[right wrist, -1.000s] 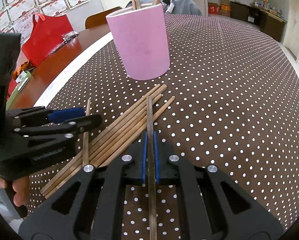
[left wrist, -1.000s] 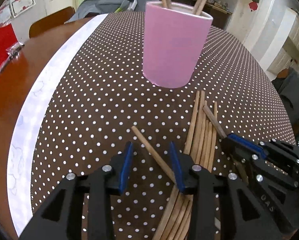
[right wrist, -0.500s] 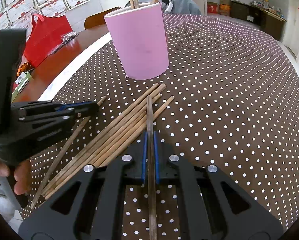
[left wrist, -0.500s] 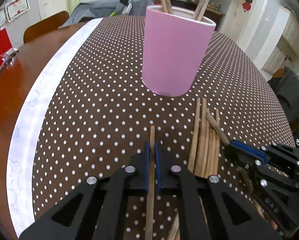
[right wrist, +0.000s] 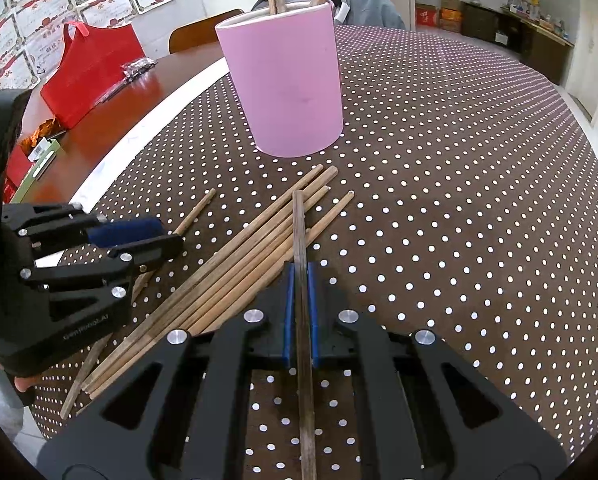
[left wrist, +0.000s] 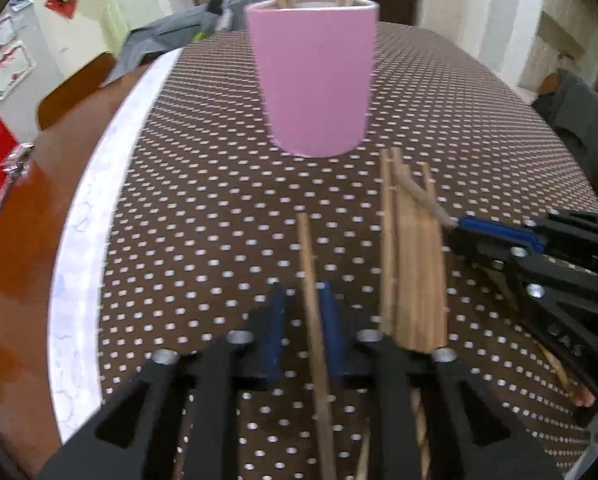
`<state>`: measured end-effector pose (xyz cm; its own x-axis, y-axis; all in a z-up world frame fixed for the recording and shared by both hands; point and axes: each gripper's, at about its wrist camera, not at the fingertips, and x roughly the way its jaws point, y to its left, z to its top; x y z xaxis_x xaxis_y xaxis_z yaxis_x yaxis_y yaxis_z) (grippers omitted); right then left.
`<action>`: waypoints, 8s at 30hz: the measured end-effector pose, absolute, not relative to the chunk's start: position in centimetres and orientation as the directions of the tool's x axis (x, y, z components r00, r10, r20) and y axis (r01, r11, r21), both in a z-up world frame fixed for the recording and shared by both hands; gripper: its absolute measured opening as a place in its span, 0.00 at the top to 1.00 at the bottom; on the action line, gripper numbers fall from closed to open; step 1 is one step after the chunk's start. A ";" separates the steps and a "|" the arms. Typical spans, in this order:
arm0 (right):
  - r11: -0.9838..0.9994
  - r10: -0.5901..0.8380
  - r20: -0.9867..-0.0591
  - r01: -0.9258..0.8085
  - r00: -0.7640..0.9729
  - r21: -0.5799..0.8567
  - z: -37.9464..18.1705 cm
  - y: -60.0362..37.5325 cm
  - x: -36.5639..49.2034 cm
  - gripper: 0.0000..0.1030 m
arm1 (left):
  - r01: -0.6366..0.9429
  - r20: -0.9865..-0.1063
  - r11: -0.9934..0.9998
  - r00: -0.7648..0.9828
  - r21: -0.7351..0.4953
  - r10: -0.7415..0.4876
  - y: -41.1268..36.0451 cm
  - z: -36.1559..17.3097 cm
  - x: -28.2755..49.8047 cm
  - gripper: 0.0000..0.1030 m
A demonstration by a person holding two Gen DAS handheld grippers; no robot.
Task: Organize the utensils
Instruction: 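Lift both held chopsticks and lower them upright into the pink cup, then open the left tool while the right tool opens, releasing chopsticks into the cup, then move both open tools back toward the chopstick pile, then lower the left tool onto a chopstick and close it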
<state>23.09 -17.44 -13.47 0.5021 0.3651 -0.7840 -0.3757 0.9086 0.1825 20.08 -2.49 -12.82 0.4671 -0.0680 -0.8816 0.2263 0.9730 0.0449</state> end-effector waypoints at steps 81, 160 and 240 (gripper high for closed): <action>0.921 0.339 -0.117 -0.304 0.933 0.243 4.8 -17.4 27.7 0.93 | 0.140 -0.269 0.963 0.942 -0.229 -0.201 0.9 5.8 25.5 0.93; 0.977 0.214 -0.657 -0.171 0.723 0.130 -9.3 -16.7 21.1 0.50 | 0.191 -0.688 0.981 0.717 0.037 -0.113 0.3 -4.9 16.9 0.49; 0.964 0.147 -0.819 -0.266 0.554 -0.007 -12.8 -13.8 21.7 0.46 | 0.375 -0.873 0.927 0.455 0.008 -0.177 0.2 -12.5 18.9 0.91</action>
<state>21.69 -13.82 -12.80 0.5541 0.1472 -0.8193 -0.2663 0.9639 -0.0069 18.88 0.17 -12.46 0.4545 -0.1767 -0.8730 0.3750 0.9270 0.0076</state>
